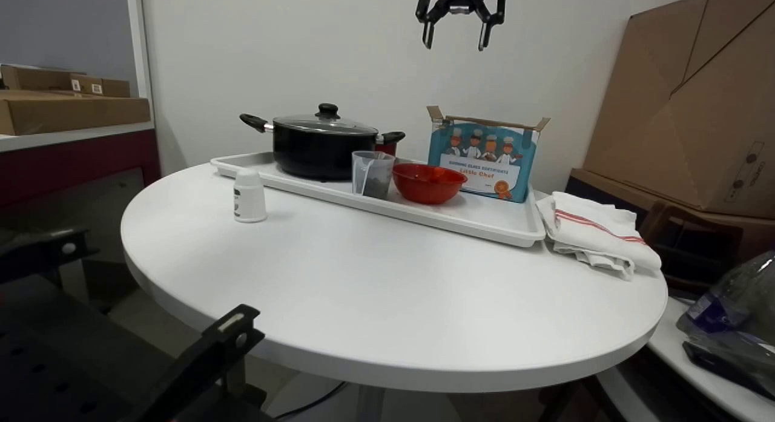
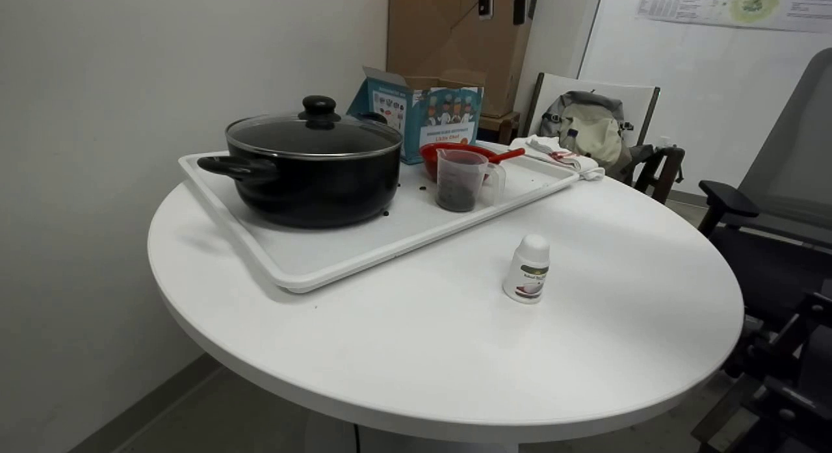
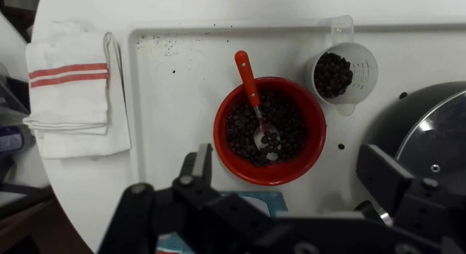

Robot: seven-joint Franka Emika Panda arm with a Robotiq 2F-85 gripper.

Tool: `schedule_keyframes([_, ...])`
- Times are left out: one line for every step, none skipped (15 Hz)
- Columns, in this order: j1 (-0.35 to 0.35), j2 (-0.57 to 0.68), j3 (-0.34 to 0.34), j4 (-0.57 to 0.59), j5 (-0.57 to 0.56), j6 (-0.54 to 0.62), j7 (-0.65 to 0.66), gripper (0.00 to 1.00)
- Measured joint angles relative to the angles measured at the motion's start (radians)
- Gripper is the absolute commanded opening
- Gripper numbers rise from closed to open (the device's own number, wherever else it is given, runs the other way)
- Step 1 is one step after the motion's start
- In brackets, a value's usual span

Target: Use the spoon to scoop some of the contents of the red bowl and put them in the colourless container

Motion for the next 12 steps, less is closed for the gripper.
schedule_keyframes([0.001,-0.032,-0.002,-0.042,0.001,0.033,0.025,1.00])
schedule_keyframes([0.001,-0.064,-0.004,-0.086,0.001,0.067,0.044,1.00])
schedule_keyframes([0.001,-0.098,-0.005,-0.131,0.001,0.098,0.056,1.00])
schedule_keyframes([0.002,-0.131,-0.005,-0.173,0.001,0.122,0.060,1.00])
schedule_keyframes([0.002,-0.165,-0.006,-0.218,0.001,0.142,0.060,1.00])
schedule_keyframes([0.002,-0.201,-0.006,-0.263,0.002,0.156,0.060,1.00])
schedule_keyframes([0.002,-0.237,-0.006,-0.309,0.005,0.163,0.060,1.00])
schedule_keyframes([0.002,-0.274,-0.006,-0.356,0.012,0.163,0.059,1.00])
schedule_keyframes([0.001,-0.312,-0.006,-0.405,0.028,0.163,0.056,1.00])
schedule_keyframes([0.001,-0.349,-0.006,-0.456,0.047,0.162,0.051,1.00])
schedule_keyframes([0.001,-0.388,-0.006,-0.508,0.064,0.164,0.038,1.00])
schedule_keyframes([0.003,-0.425,-0.006,-0.559,0.066,0.165,0.020,1.00])
